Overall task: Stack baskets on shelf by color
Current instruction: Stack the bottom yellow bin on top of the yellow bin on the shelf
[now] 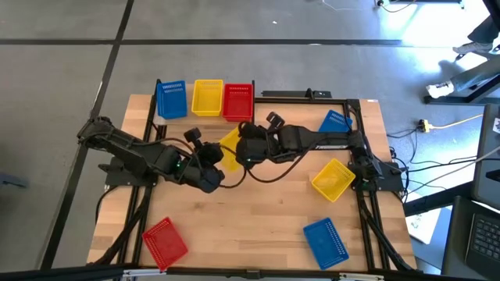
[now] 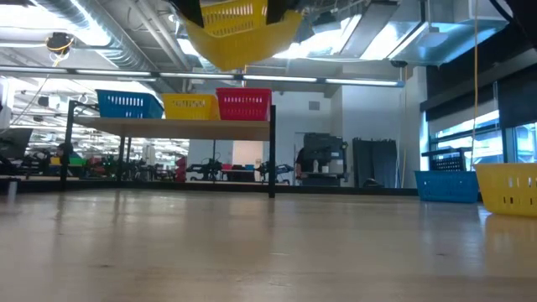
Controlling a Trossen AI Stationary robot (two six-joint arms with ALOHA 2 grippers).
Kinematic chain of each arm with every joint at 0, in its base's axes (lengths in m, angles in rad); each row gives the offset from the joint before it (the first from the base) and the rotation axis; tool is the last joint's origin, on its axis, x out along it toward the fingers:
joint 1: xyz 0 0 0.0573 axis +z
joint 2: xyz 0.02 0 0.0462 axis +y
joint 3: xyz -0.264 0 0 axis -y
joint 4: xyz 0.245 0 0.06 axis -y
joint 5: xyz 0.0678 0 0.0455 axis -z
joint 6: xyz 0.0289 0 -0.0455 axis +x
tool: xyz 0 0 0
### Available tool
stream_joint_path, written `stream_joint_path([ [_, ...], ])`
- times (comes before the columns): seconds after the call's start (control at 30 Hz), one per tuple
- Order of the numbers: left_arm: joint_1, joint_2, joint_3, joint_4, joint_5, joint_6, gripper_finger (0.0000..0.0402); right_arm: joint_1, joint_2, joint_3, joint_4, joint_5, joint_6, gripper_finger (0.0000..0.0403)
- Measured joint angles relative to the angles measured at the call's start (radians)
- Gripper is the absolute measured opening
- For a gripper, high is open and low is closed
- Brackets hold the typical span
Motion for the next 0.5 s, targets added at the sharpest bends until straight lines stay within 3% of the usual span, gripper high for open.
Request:
stream_joint_path([
  [0.5, -0.001, 0.0, 0.001, -0.006, 0.027, 0.002, 0.0, 0.001, 0.0, 0.0, -0.005, -0.031, -0.056, 0.0121],
])
